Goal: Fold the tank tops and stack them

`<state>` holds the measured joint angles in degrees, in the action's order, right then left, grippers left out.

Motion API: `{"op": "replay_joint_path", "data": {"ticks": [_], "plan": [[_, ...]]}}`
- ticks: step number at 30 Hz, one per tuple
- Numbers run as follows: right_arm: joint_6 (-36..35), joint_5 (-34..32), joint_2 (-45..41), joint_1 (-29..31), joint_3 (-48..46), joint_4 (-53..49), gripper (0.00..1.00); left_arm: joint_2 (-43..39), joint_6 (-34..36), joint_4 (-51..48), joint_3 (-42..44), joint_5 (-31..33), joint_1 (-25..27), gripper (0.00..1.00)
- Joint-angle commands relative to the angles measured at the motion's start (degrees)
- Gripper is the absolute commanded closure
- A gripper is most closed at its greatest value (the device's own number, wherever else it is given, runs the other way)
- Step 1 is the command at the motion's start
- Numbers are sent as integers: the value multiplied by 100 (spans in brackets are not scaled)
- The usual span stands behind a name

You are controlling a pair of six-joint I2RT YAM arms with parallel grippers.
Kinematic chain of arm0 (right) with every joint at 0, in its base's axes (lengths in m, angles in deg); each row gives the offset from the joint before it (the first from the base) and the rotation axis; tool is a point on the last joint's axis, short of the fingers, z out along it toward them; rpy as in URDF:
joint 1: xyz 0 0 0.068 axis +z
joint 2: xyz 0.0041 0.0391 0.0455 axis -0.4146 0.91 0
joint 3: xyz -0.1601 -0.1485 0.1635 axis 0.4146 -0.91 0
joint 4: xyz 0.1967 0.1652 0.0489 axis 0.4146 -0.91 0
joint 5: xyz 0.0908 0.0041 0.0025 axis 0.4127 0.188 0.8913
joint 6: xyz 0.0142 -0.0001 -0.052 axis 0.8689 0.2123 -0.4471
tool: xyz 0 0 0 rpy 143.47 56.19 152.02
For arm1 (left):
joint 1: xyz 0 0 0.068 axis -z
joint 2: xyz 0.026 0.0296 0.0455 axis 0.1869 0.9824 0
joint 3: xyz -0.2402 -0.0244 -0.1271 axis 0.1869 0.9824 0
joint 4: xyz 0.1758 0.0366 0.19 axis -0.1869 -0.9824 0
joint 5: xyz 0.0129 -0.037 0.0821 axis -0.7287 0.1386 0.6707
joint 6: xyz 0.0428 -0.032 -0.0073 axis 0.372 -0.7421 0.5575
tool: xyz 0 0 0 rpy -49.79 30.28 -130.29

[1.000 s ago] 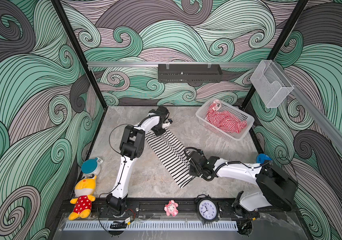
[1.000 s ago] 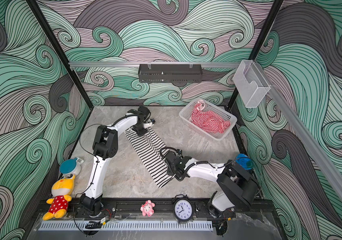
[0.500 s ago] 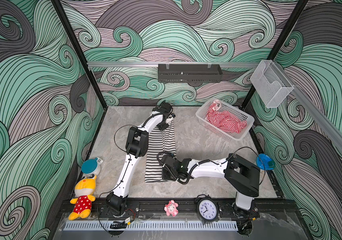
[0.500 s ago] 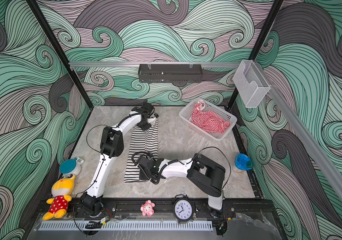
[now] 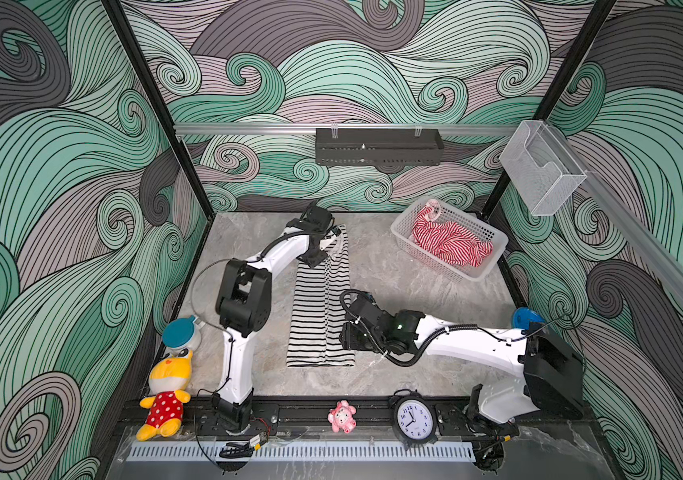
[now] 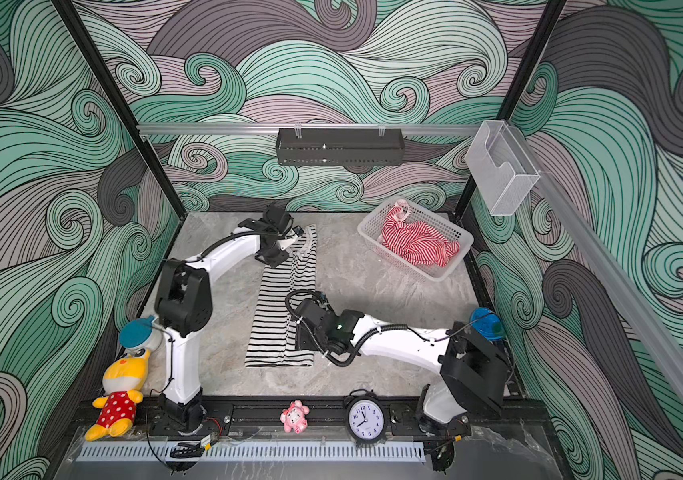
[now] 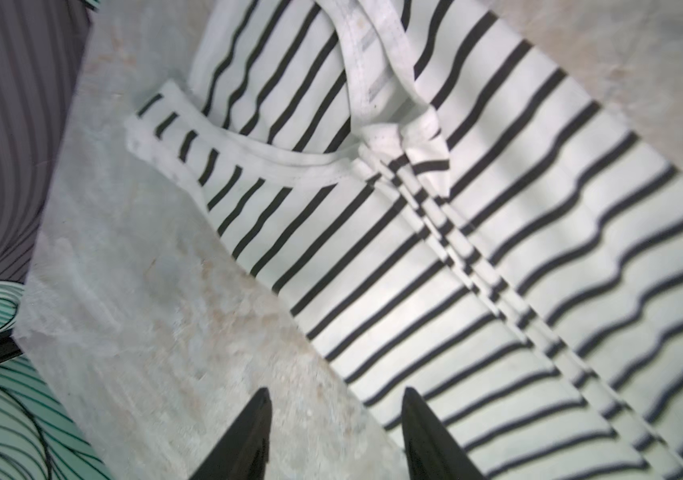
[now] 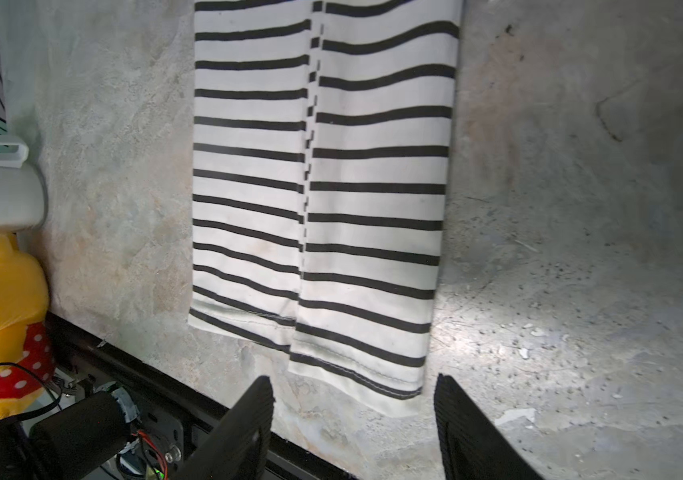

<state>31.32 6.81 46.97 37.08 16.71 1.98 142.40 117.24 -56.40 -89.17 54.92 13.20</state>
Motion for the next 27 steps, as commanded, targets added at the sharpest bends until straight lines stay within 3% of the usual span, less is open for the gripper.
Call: {"op": "replay_joint_path", "data": {"ticks": [1, 7, 13, 17, 23, 27], "plan": [[248, 229, -184, -167, -582, 142, 37, -888, 58, 196, 941, -390, -21, 44], [663, 982, -150, -218, -1220, 1290, 36, -2821, 587, 264, 3233, -1315, 2, 40], [955, 1089, 220, -1, -1406, 1815, 39, -4276, 578, -110, 4403, -1760, 81, 39], [1050, 1171, 573, 73, -1335, 1940, 44, -4838, 565, -201, 5000, -1926, 93, 39], [1138, 1179, 814, 170, -1280, 1830, 66, -5099, 452, -531, 5302, -1876, 95, 39], [1179, 1063, 733, 175, -1344, 1812, 66, -5199, 533, -598, 5411, -2119, 100, 39]]}}
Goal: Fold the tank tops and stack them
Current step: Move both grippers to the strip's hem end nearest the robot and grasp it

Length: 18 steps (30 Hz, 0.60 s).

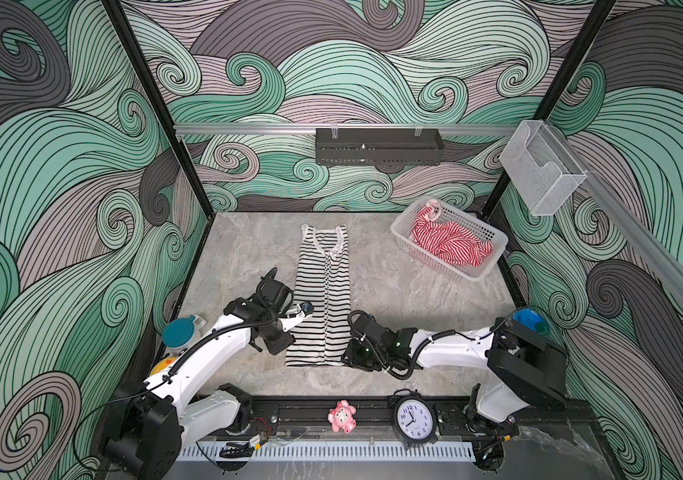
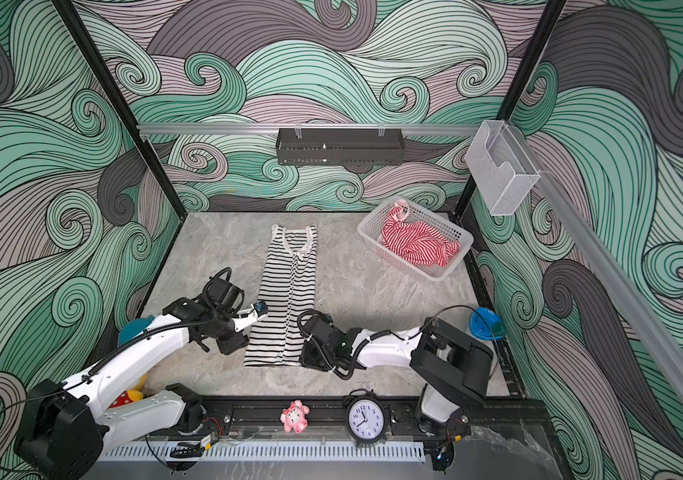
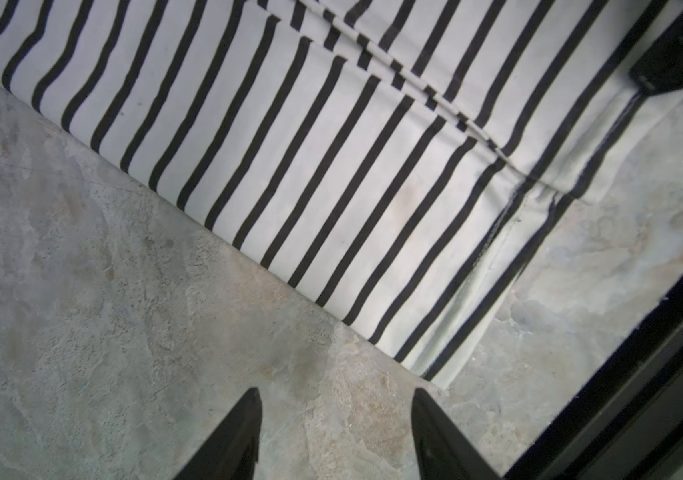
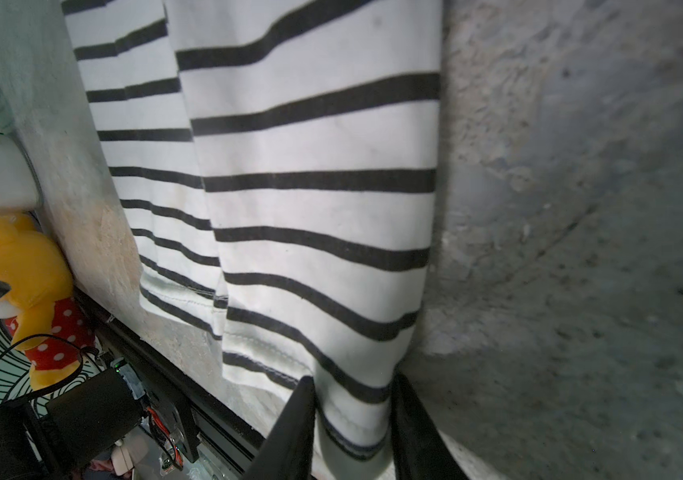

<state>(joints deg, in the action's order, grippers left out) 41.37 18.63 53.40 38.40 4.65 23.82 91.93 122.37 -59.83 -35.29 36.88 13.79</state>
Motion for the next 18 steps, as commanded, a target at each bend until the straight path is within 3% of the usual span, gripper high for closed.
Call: {"op": "replay_joint_path", "data": {"ticks": [1, 10, 18], "plan": [[182, -121, 80, 39, -136, -343, 66, -154, 47, -249, 59, -374, 46, 39], [347, -285, -206, 75, -365, -519, 61, -79, 392, -244, 308, -537, 281, 38], [450, -300, -99, 74, -434, -362, 70, 43, 360, -147, 278, -458, 404, 38]]}}
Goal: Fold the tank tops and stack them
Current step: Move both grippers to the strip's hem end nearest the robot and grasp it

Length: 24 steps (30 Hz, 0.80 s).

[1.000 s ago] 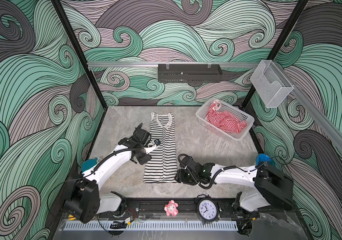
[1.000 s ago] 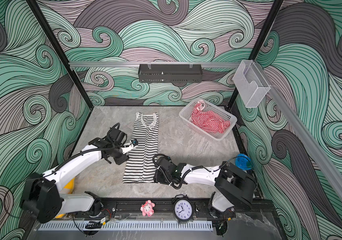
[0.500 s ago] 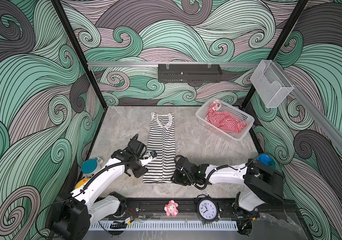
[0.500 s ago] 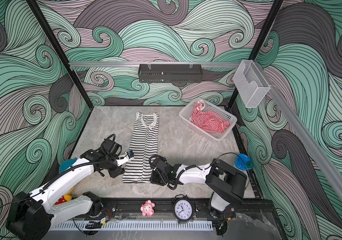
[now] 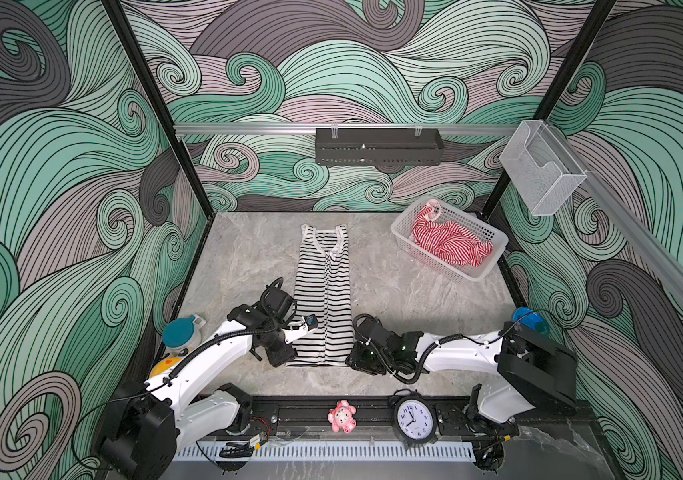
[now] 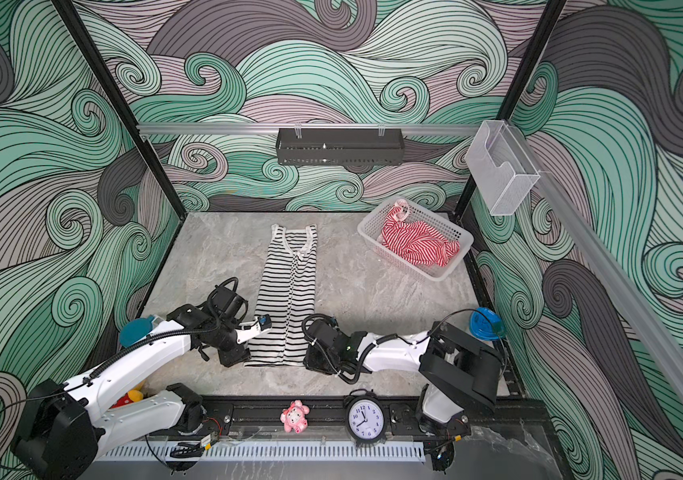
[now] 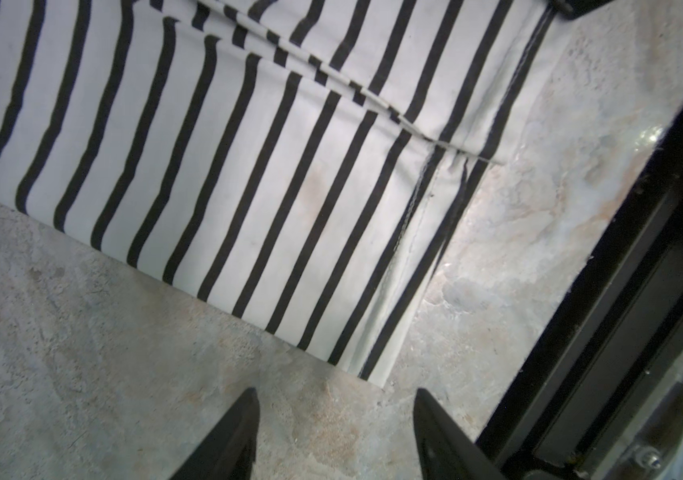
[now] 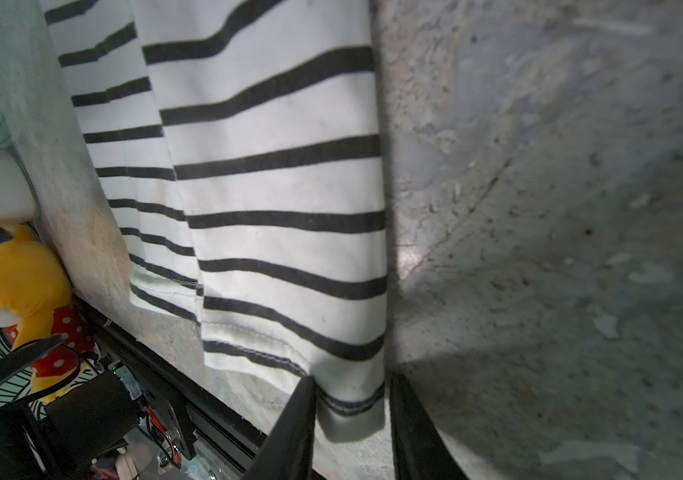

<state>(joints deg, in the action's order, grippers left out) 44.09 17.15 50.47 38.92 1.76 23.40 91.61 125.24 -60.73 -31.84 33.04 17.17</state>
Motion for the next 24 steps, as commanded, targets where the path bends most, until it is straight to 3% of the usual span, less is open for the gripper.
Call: {"op": "replay_joint_path", "data": {"ticks": [1, 12, 24], "plan": [[183, -134, 240, 21, -137, -271, 72, 95, 73, -48, -76, -72, 75, 38], [29, 22, 524, -4, 105, -326, 100, 369, 196, 1, -11, 6, 301, 38], [-410, -129, -188, -263, 255, -1193, 100, 676, 407, 586, 354, 611, 727, 39]]}}
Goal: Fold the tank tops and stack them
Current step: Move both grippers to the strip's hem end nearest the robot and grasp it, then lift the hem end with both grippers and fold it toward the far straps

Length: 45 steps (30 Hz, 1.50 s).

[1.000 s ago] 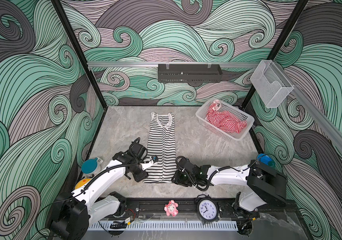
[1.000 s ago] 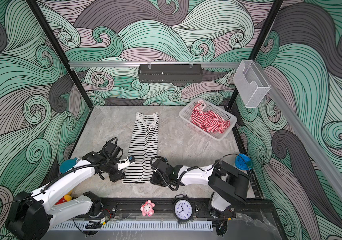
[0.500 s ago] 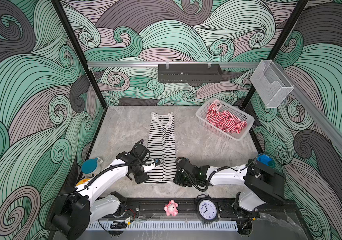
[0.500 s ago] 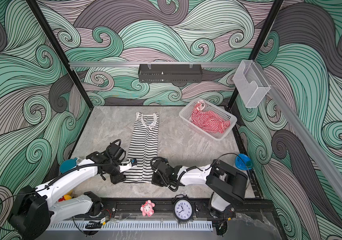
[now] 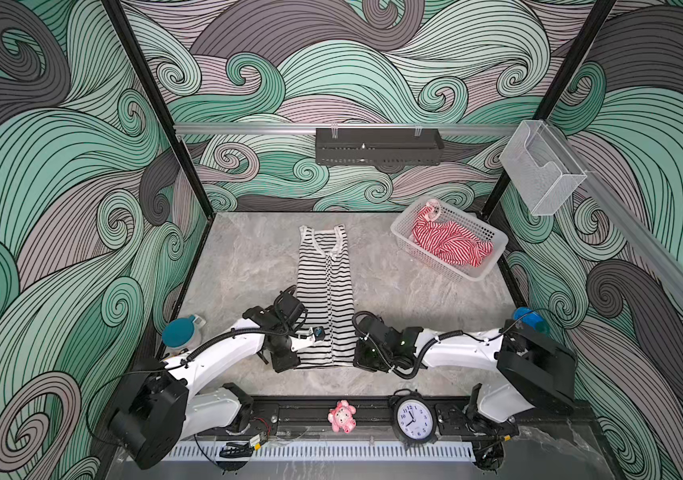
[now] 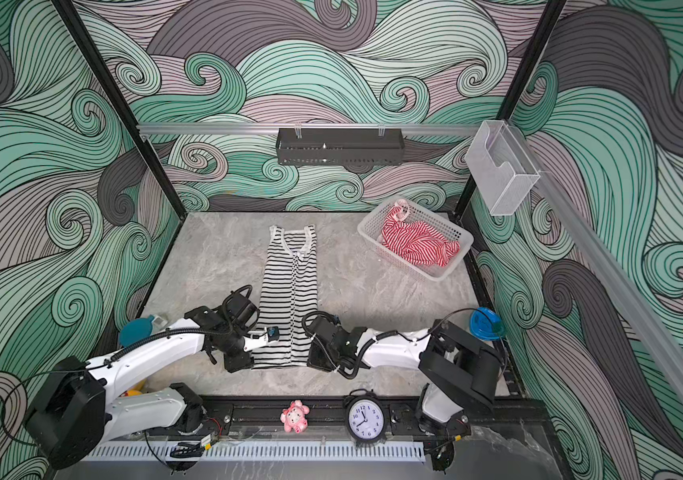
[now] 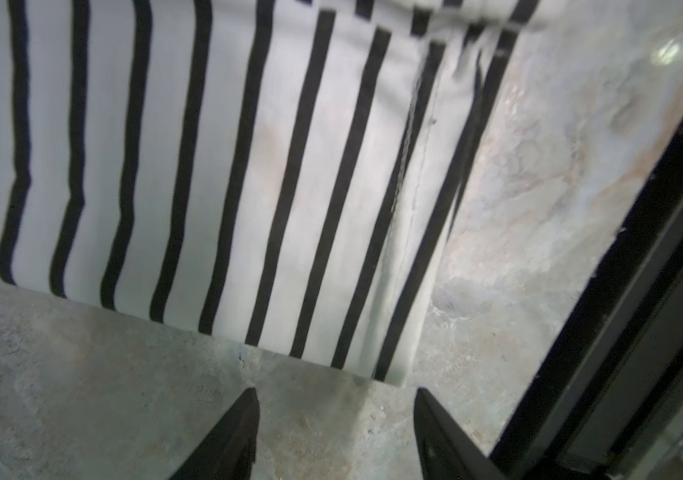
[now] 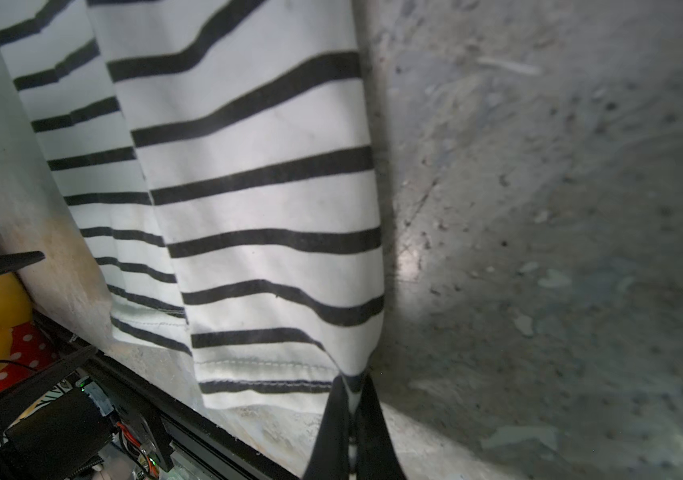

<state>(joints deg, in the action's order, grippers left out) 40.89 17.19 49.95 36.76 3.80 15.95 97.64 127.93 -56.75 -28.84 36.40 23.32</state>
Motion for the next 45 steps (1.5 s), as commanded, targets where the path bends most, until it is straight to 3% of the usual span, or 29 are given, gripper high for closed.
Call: {"op": "replay_joint_path", "data": {"ticks": [1, 7, 14, 29, 38, 45], "plan": [[-95, -133, -147, -64, 51, -458, 100, 83, 138, 193, 51, 267, 168, 40], [-113, -60, -35, -116, 77, -424, 100, 8, -121, 82, -23, 347, 810, 49], [-95, -28, 24, -149, 37, -343, 100, 133, -415, 313, 85, 565, 1498, 52], [-117, -53, -134, -259, -85, -309, 100, 750, -452, 432, 162, 927, 1730, 61], [-260, -90, -292, -359, -12, -413, 100, 1119, -426, 583, 54, 1021, 1794, 90], [-335, -184, -561, -362, 44, -610, 100, 785, -494, 62, -355, 406, 1795, 100]]}}
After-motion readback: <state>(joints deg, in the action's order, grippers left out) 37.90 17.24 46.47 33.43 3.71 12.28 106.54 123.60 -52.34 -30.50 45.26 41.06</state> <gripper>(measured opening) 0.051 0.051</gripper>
